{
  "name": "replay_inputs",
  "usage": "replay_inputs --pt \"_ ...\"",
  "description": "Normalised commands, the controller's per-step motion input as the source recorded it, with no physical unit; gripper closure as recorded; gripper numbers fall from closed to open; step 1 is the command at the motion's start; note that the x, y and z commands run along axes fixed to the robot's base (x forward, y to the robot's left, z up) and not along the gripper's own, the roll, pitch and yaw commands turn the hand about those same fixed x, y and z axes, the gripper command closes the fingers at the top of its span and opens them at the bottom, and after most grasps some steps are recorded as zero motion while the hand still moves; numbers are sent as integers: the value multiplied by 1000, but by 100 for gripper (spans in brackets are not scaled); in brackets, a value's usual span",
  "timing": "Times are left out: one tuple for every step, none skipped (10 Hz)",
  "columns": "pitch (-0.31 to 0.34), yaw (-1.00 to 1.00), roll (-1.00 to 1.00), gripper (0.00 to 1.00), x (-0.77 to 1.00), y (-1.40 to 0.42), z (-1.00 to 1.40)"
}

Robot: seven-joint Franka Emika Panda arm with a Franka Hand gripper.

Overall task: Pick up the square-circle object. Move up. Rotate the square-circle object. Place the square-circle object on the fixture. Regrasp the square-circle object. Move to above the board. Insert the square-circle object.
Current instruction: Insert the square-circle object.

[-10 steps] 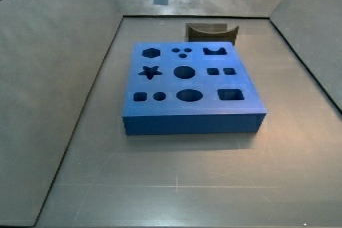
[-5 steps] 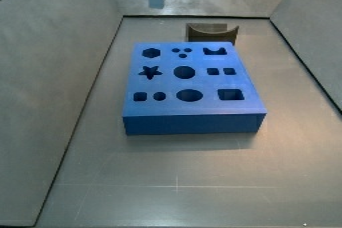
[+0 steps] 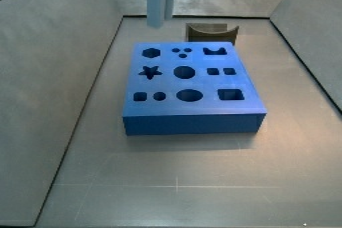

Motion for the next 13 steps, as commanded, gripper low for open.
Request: replay_inputs --pt "-13 -1000 0 100 0 0 -403" --pt "-14 -1000 0 100 0 0 -406" --pt "-16 -1000 -13 100 0 0 -431" --pt "-17 -1000 -14 100 0 0 -429" --pt "-29 -1000 -16 100 0 0 -434" --pt "-61 -1000 -20 100 0 0 -466" --pt "-83 -1000 -26 100 0 0 -491" --pt "-53 -1000 -23 100 0 0 -469" --pt "-84 -926 -69 100 -109 0 -163" --pt "-160 -803 -179 100 -229 0 -166" --pt "-204 -740 -237 100 -283 -11 -191" --pt "-234 -571 -263 100 -434 -100 -237" --pt "-260 -563 -230 100 -406 -103 -226"
